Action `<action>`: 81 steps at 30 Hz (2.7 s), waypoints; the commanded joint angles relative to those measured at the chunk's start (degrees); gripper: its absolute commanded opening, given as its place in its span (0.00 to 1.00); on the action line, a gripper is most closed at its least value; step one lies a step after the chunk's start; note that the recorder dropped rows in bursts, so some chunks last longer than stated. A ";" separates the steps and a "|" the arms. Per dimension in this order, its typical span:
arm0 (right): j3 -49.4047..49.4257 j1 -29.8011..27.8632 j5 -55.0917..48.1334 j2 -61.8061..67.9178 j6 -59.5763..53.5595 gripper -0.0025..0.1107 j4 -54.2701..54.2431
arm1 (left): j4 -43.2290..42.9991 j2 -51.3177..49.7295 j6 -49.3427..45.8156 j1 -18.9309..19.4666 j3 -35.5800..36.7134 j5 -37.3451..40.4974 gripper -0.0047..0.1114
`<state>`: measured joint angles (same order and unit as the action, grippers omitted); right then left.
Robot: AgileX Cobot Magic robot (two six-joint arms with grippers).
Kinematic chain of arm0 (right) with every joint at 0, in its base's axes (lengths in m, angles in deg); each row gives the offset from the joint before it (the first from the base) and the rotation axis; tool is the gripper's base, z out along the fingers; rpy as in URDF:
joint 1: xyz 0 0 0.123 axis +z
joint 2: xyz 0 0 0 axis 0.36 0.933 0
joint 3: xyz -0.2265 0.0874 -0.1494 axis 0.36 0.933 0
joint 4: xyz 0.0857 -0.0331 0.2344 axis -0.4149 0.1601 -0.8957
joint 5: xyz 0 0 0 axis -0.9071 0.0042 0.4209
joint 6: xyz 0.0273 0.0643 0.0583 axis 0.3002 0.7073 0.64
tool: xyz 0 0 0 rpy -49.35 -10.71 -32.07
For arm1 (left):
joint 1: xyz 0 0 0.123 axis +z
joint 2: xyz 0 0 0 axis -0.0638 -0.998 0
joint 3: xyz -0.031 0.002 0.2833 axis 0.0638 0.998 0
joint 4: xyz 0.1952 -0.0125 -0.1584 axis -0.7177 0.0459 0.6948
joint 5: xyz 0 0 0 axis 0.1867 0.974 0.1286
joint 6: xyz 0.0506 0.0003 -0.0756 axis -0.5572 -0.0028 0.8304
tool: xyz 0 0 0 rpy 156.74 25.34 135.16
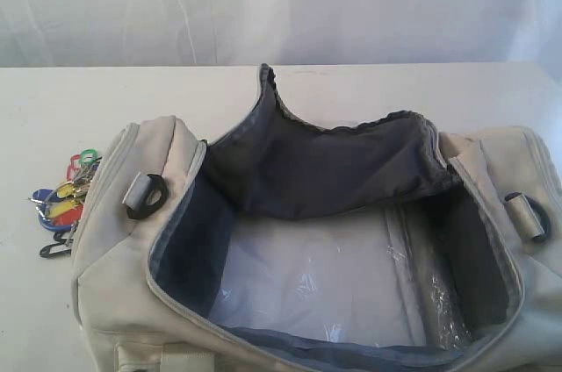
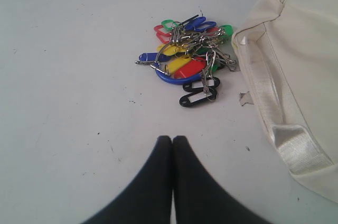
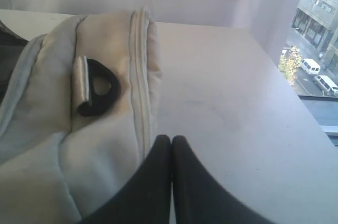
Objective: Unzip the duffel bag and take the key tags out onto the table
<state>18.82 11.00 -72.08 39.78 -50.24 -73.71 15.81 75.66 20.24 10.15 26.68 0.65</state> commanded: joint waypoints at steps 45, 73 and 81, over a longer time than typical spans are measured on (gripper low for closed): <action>0.38 4.72 0.05 -0.38 5.49 0.02 -2.78 | 0.23 0.30 0.00 0.24 0.27 0.17 0.04; 0.38 4.72 -0.05 -0.38 5.49 0.02 -2.78 | 0.23 0.30 0.00 0.24 0.27 0.17 0.04; 0.38 4.72 -0.05 -0.38 5.49 0.02 -2.78 | 0.23 0.30 1.14 0.24 0.27 0.27 0.04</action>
<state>18.82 15.45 -72.50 39.78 -45.10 -76.83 15.81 75.66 20.26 10.15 26.68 0.65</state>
